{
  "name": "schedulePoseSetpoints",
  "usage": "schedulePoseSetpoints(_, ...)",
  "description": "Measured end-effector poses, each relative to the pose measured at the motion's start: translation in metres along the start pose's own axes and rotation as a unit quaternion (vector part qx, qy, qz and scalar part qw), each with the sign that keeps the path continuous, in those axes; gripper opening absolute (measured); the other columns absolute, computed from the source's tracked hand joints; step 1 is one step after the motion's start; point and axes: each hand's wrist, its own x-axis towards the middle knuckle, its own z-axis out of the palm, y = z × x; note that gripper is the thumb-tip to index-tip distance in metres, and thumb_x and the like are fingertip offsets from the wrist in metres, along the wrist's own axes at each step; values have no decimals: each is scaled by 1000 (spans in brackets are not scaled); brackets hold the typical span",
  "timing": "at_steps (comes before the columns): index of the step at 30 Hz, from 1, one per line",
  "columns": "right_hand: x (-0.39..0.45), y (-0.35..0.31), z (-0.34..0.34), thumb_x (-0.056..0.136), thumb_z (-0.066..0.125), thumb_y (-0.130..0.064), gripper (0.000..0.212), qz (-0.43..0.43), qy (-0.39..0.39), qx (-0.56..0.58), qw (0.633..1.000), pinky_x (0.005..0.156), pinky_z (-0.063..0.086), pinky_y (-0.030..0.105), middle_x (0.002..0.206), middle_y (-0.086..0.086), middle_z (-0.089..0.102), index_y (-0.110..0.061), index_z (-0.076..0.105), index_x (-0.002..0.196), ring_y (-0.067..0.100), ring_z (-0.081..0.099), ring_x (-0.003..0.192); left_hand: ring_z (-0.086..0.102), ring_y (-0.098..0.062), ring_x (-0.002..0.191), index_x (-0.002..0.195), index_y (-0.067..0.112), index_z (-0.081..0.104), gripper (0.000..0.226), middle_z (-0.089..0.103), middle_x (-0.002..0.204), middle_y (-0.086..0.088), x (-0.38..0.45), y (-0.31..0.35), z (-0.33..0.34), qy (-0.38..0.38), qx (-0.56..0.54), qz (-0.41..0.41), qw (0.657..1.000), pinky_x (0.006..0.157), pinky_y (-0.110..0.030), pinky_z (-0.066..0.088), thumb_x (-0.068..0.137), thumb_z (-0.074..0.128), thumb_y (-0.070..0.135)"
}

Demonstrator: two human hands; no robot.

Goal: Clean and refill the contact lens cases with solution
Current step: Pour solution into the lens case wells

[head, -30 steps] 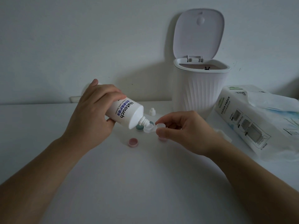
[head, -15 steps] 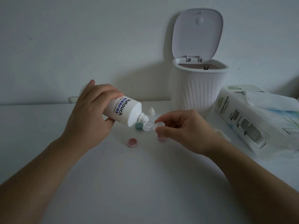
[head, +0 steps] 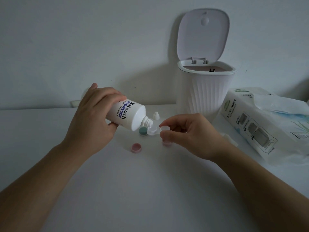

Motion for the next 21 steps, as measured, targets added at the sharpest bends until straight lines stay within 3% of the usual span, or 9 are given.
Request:
schedulePoseSetpoints(6,0,1,0,86,76,-29,9,3,4,6,1000,84,57,55,75,1,77,-26,76,94,32,74,79,57,-26,118,124,6,63,66,62,125,-7,-3,-3,1,0,-41,-52,998,124,-45,24,64,90,-2)
schedulePoseSetpoints(9,0,1,0,86,76,-30,9,6,4,7,1000,84,57,56,75,0,78,-26,76,94,30,75,79,54,-22,117,124,9,61,66,61,125,-4,-4,-2,1,8,-76,-66,995,116,-47,36,65,91,0)
schedulePoseSetpoints(12,1,1,0,86,75,-31,10,7,0,5,1000,83,56,56,76,-1,78,-27,76,95,32,74,80,53,-16,116,126,14,60,69,56,124,8,-7,-4,0,12,-104,-94,990,100,-11,38,66,91,3)
schedulePoseSetpoints(14,1,1,-1,86,75,-32,11,6,0,5,1000,84,56,57,77,-2,78,-28,76,96,34,74,81,52,-3,113,126,23,59,71,53,118,22,-8,-5,0,23,-130,-124,983,92,-2,35,65,91,7)
schedulePoseSetpoints(16,1,2,-1,86,76,-31,12,4,2,12,1000,84,56,57,78,-1,78,-28,76,98,33,74,81,54,8,105,121,42,57,71,54,115,34,-9,-4,-1,37,-168,-185,968,82,-13,48,65,91,16)
schedulePoseSetpoints(18,1,2,-1,86,76,-28,14,4,2,23,1000,86,56,57,78,1,78,-27,75,100,31,75,81,60,-3,100,117,50,56,67,53,113,42,-10,-4,0,38,-206,-268,940,62,-31,54,65,92,27)
schedulePoseSetpoints(21,1,2,-1,87,76,-23,15,2,0,36,999,90,55,56,79,3,78,-24,75,102,24,76,80,61,-20,98,120,51,57,68,55,114,42,-10,-5,0,23,-253,-333,908,60,-35,50,64,93,38)
